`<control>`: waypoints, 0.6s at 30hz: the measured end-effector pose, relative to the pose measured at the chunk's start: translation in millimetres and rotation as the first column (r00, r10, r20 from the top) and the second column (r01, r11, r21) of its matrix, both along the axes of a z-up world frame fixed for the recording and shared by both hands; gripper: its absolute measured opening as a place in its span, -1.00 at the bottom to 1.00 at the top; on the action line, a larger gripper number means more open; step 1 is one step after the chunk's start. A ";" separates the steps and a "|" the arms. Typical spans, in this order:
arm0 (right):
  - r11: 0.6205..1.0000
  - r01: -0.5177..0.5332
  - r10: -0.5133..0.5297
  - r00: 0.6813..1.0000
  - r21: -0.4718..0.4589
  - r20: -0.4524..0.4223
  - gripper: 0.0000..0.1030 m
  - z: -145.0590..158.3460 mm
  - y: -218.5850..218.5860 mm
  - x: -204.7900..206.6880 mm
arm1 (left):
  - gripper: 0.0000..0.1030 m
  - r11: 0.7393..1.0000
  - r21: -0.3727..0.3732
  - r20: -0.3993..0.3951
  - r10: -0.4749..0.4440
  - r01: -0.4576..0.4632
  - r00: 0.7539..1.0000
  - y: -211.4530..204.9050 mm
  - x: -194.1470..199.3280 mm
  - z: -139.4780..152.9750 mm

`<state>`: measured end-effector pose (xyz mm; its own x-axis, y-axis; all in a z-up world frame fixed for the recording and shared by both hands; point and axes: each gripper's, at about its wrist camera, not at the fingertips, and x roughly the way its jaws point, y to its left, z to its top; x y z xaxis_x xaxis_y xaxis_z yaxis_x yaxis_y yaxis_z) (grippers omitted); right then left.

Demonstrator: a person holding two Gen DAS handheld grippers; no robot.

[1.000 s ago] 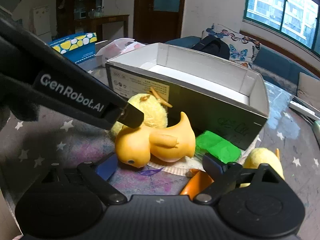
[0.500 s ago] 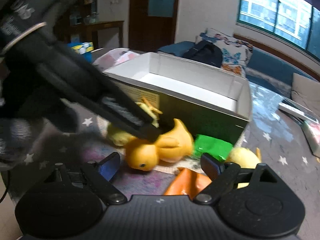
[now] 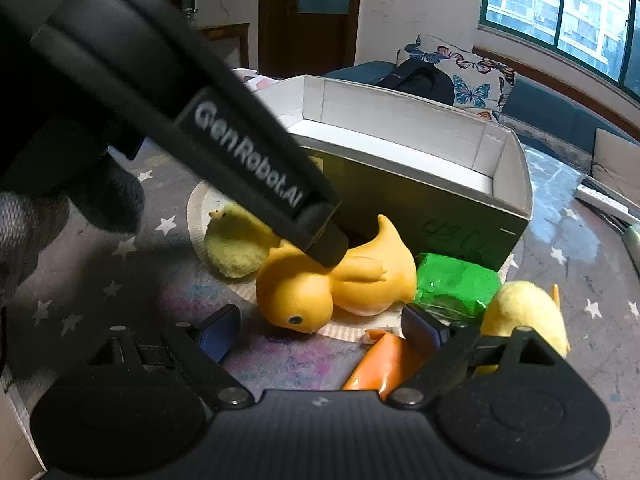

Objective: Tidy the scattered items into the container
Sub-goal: 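Close the left gripper on the yellow rubber duck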

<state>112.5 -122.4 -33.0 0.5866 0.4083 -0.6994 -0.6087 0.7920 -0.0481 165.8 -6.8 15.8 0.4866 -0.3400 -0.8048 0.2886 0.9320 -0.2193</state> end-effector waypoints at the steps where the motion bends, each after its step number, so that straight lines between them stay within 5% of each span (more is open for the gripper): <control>1: 1.000 0.000 0.000 1.000 0.001 -0.001 0.74 -0.2 -0.3 -0.6 | -0.29 1.000 -0.004 -0.001 -0.004 0.004 1.000 -0.5 -0.7 -0.5; 9: 1.000 0.007 -0.007 1.000 0.010 -0.009 0.74 1.7 -1.4 -3.7 | -0.21 0.999 -0.044 -0.030 0.014 -0.015 0.999 4.7 6.3 -3.2; 18: 0.998 0.033 -0.031 0.999 0.049 -0.034 0.63 -1.8 -2.0 1.8 | -0.19 0.974 -0.204 -0.213 0.057 -0.102 0.975 19.8 4.1 -19.3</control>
